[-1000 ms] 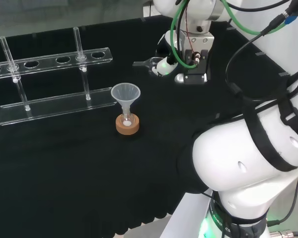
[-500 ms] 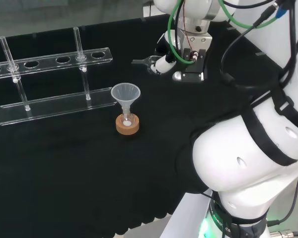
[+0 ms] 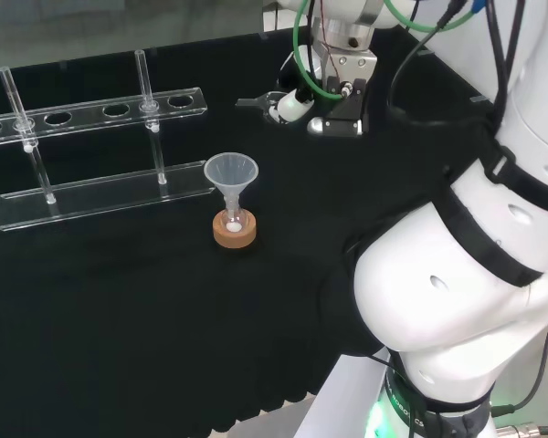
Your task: Put the weighing funnel back on the table.
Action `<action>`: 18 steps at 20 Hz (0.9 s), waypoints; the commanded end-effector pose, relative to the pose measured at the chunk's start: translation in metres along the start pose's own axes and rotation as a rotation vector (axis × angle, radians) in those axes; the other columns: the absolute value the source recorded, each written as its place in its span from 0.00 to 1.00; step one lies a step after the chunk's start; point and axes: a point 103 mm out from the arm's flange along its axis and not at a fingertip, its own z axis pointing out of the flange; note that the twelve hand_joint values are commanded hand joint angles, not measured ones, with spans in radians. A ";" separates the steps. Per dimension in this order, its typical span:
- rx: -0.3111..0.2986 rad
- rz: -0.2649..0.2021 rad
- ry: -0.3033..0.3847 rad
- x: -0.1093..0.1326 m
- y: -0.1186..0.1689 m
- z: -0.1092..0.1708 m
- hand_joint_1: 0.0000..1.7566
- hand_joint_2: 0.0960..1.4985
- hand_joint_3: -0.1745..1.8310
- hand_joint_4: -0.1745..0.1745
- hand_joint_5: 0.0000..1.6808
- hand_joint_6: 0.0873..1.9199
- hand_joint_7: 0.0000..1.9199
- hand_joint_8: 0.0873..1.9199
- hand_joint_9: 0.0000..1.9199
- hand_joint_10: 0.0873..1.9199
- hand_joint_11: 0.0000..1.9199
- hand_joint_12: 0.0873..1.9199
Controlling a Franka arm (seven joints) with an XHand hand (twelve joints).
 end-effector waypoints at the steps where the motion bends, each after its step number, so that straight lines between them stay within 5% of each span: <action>1: 0.015 -0.007 0.025 -0.010 0.035 0.009 0.64 0.42 0.38 1.00 0.76 0.31 0.30 0.30 0.45 0.16 0.37 0.55; 18: 0.089 0.000 -0.003 -0.019 0.085 0.065 0.64 0.43 0.38 1.00 0.76 0.31 0.30 0.30 0.45 0.16 0.37 0.55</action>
